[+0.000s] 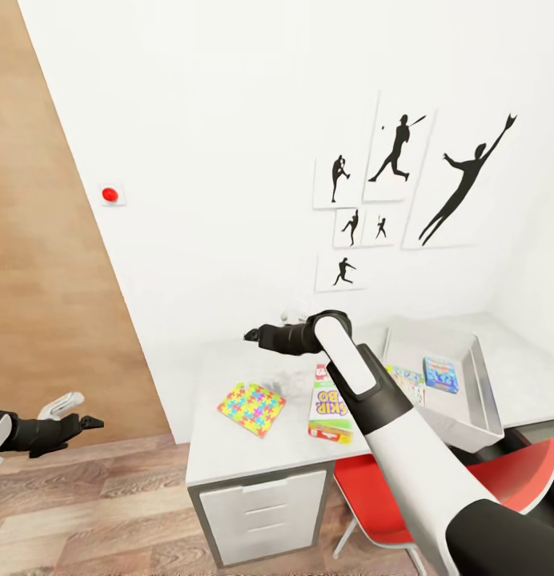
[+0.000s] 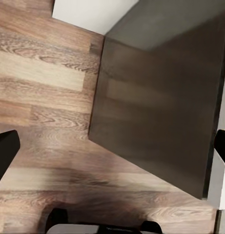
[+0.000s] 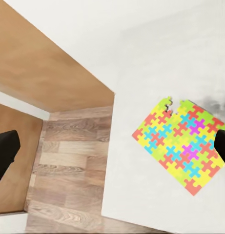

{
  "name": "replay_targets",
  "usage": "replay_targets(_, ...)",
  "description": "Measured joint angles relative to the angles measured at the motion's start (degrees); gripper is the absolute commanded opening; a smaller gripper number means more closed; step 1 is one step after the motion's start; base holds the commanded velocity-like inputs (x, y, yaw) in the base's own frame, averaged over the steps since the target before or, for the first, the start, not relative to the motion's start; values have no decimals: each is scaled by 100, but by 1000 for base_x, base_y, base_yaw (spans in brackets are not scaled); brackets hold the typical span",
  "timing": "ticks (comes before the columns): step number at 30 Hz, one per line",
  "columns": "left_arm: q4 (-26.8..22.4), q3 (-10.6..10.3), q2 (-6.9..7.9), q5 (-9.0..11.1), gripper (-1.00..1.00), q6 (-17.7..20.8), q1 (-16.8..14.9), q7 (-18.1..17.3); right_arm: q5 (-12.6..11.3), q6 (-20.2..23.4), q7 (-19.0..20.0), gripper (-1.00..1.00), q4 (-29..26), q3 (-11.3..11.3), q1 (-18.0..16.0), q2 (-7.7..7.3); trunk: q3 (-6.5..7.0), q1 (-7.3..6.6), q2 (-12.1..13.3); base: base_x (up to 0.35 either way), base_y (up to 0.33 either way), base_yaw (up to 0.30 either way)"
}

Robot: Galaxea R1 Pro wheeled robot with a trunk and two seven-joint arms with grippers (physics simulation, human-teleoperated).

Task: Put all the toys in the child's room - the three board games (two on the bed and one on the table), the two jigsaw puzzles on the table, and the tennis ball on the table - inside the toy box on the table in the child's room.

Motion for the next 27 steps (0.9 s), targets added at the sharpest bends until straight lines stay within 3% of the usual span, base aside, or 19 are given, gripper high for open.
replay_targets(3,0,7,-14,5,100,-33,0,121,4,39,-162,100,179,-8,-29,113,-28,0,0,0,0,0)
replay_targets(9,0,8,-22,6,100,-129,0,190,17,61,-374,100,645,-23,-96,114,-84,0,0,0,0,0)
replay_targets(16,0,10,-23,6,100,-408,0,189,17,58,-392,100,751,-28,-105,114,-150,0,0,0,19,0)
replay_targets(27,0,15,-14,7,100,-472,0,188,19,51,-386,100,779,-36,-105,114,-253,0,-1,0,131,0)
